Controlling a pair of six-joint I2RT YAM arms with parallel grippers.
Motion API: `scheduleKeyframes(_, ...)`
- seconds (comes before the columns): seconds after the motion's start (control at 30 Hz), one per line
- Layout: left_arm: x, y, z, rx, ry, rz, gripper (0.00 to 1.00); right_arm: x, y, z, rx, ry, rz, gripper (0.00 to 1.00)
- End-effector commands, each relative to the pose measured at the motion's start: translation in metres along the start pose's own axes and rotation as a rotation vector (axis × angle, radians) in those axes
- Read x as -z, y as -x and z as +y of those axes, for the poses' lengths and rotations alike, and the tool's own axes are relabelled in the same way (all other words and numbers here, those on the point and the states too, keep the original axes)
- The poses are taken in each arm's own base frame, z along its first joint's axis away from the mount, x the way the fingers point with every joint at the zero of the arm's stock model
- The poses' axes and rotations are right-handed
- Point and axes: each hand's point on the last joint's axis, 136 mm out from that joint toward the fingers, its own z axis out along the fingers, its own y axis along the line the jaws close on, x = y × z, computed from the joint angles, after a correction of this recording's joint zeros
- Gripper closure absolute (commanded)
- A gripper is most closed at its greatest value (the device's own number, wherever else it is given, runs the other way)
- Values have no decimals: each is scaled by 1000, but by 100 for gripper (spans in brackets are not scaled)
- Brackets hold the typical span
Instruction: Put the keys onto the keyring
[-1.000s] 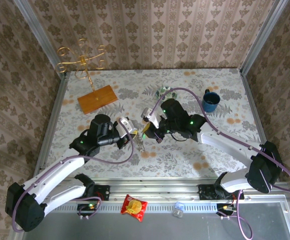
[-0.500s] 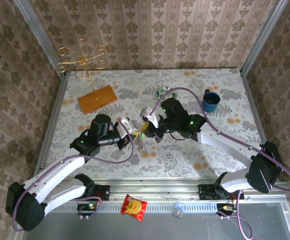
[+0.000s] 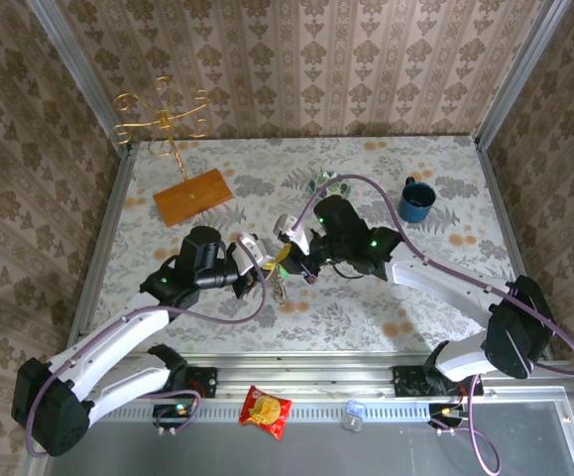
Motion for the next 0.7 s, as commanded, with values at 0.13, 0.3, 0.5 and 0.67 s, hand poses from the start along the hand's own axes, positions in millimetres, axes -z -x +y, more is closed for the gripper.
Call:
scheduleKeyframes(0.13, 2, 14, -7, -36, -41, -36, 100, -3, -3, -10, -19, -63, 18, 100)
scheduleKeyframes(0.3, 4, 12, -6, -48, -26, -27, 100, -1, -4, -20, -59, -106, 27, 100)
scheduleKeyframes(0.5, 4, 10, -6, -89, -17, -27, 100, -1, -6, -23, -113, -106, 30, 100)
scheduleKeyframes(0.67, 5, 12, -9, -133, -17, -38, 100, -2, -10, -26, -149, -106, 41, 100)
